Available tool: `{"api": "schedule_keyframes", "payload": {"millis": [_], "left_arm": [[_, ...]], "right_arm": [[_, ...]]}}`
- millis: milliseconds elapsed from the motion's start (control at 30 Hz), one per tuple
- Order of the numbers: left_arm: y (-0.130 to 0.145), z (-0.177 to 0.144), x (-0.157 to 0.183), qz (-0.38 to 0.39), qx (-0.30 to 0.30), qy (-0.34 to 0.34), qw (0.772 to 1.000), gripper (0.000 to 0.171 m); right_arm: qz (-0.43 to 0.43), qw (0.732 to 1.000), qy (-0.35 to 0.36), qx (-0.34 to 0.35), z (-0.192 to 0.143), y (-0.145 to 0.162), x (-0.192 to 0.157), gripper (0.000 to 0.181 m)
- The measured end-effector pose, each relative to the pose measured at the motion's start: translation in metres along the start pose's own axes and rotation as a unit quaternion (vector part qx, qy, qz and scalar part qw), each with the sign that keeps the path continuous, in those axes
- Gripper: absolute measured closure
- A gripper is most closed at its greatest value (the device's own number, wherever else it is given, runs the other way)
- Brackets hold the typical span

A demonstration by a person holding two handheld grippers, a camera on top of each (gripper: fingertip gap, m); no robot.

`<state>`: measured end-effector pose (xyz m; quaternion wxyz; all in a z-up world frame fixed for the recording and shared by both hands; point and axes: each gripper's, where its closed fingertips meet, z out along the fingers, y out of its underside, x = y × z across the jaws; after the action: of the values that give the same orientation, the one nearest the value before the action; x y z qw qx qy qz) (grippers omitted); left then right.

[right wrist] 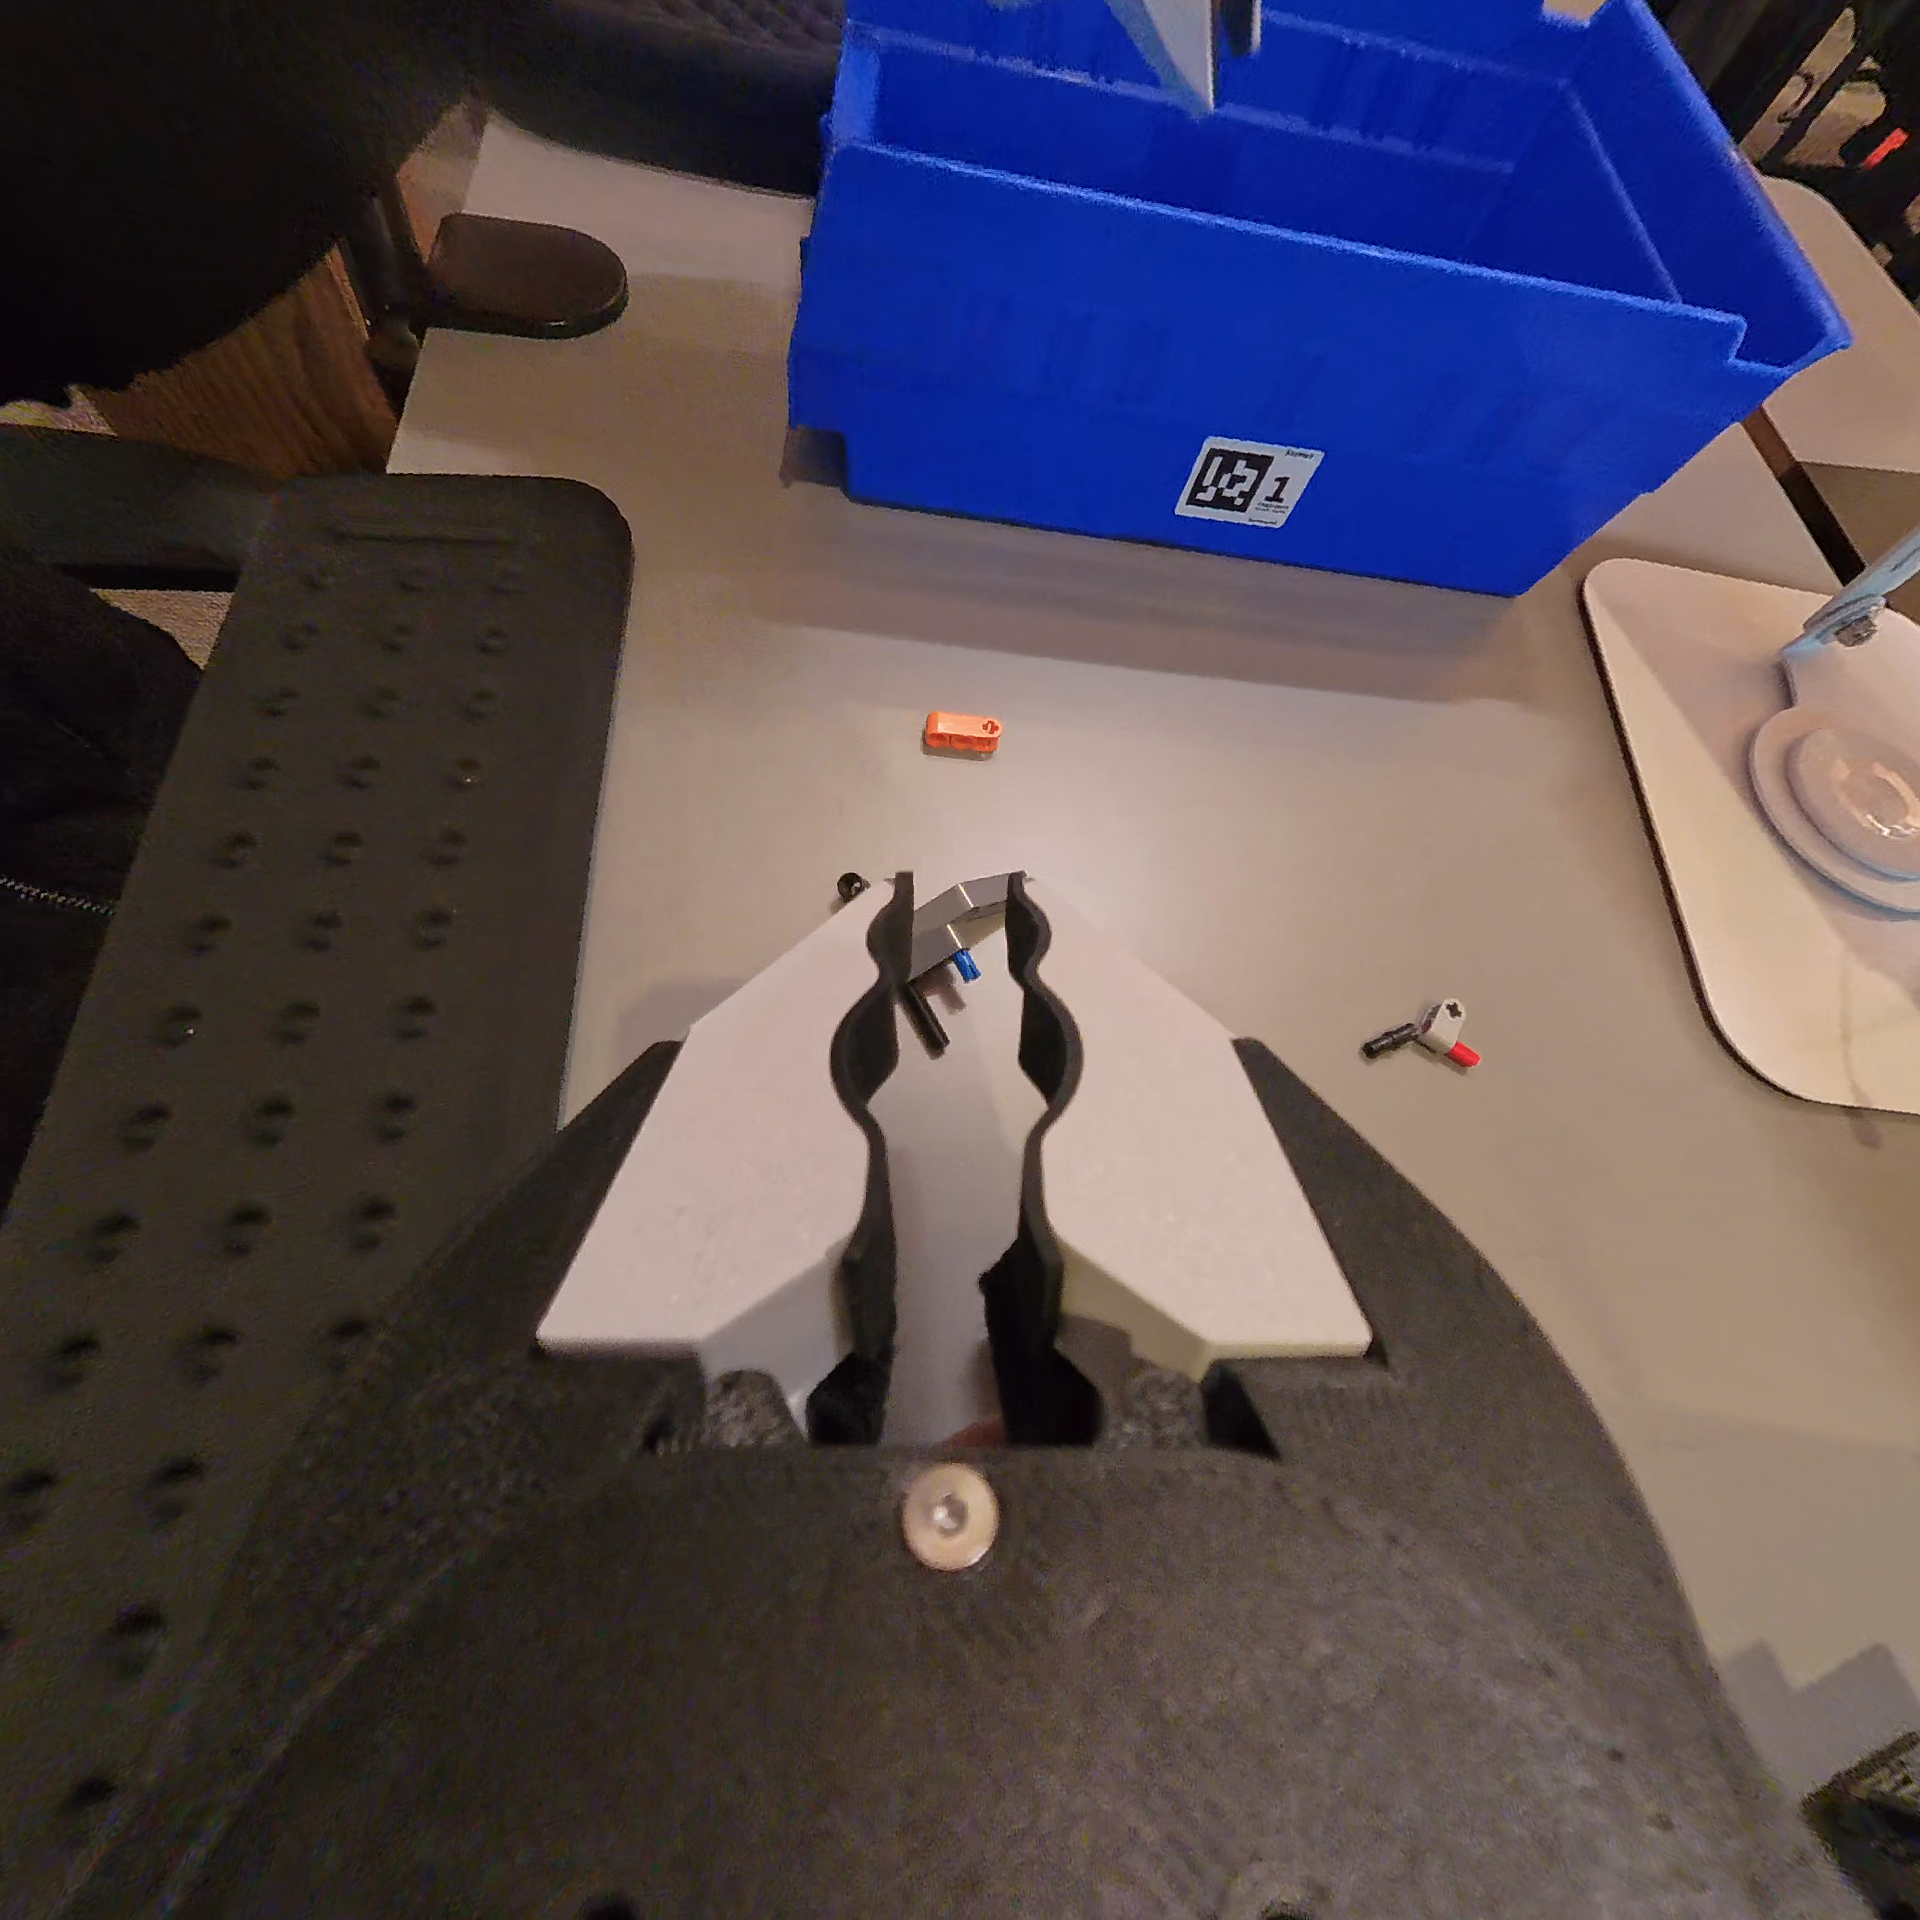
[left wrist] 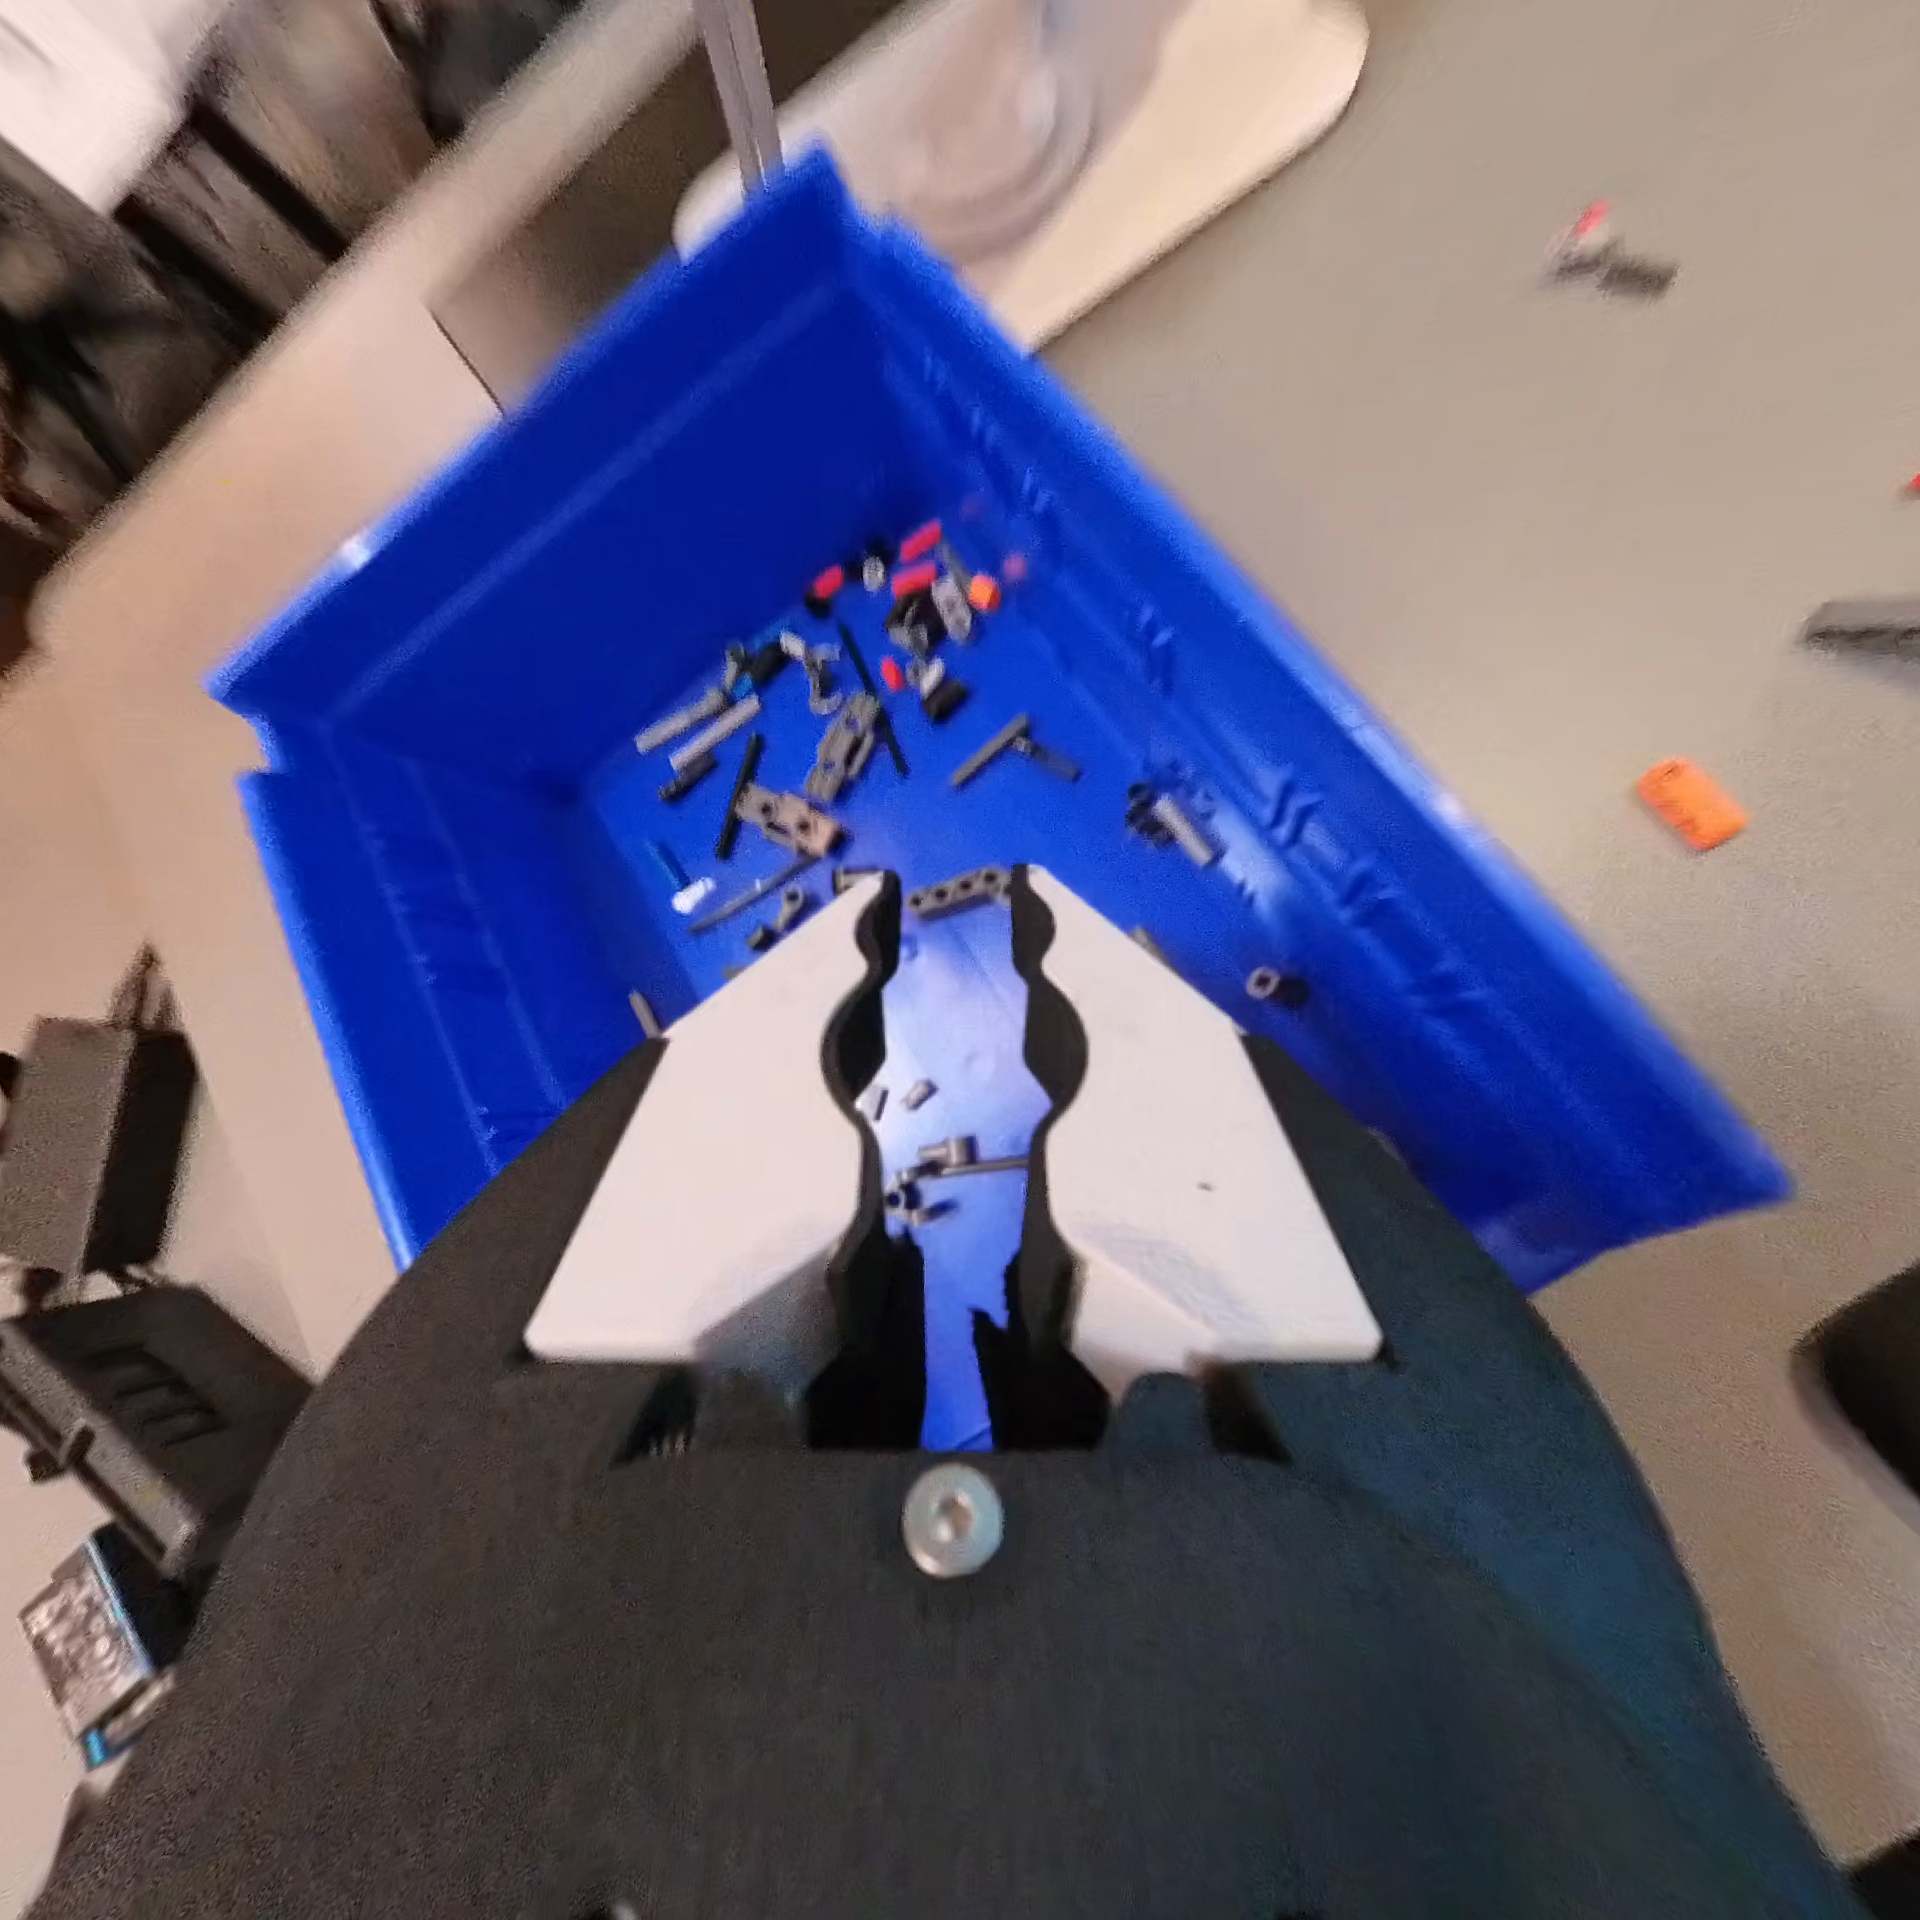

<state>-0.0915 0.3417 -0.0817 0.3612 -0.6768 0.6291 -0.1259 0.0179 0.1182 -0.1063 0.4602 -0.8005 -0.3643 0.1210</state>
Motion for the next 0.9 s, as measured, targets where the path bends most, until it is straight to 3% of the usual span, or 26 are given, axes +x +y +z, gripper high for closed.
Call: {"api": "schedule_keyframes", "payload": {"millis": [200, 400, 600, 733, 900], "left_arm": [[0.023, 0.056, -0.03, -0.027, -0.104, 0.038, 0.993, 0.14], [0.045, 0.09, -0.034, -0.032, -0.172, 0.067, 0.982, 0.14], [0.048, 0.101, -0.033, -0.049, -0.174, 0.08, 0.98, 0.157], [0.047, 0.101, -0.037, -0.041, -0.163, 0.069, 0.983, 0.158], [0.016, 0.076, -0.039, -0.027, -0.111, 0.053, 0.992, 0.158]], "right_arm": [[-0.001, 1.0, -0.007, 0.005, -0.001, -0.002, -0.003, 0.167], [-0.003, 1.0, -0.008, 0.01, -0.003, -0.004, -0.004, 0.168], [0.001, 1.0, -0.008, 0.011, -0.003, -0.003, -0.002, 0.168], [0.002, 1.0, -0.008, 0.01, -0.003, -0.002, -0.002, 0.168], [0.001, 1.0, -0.005, 0.014, -0.005, -0.005, -0.001, 0.168]]}}
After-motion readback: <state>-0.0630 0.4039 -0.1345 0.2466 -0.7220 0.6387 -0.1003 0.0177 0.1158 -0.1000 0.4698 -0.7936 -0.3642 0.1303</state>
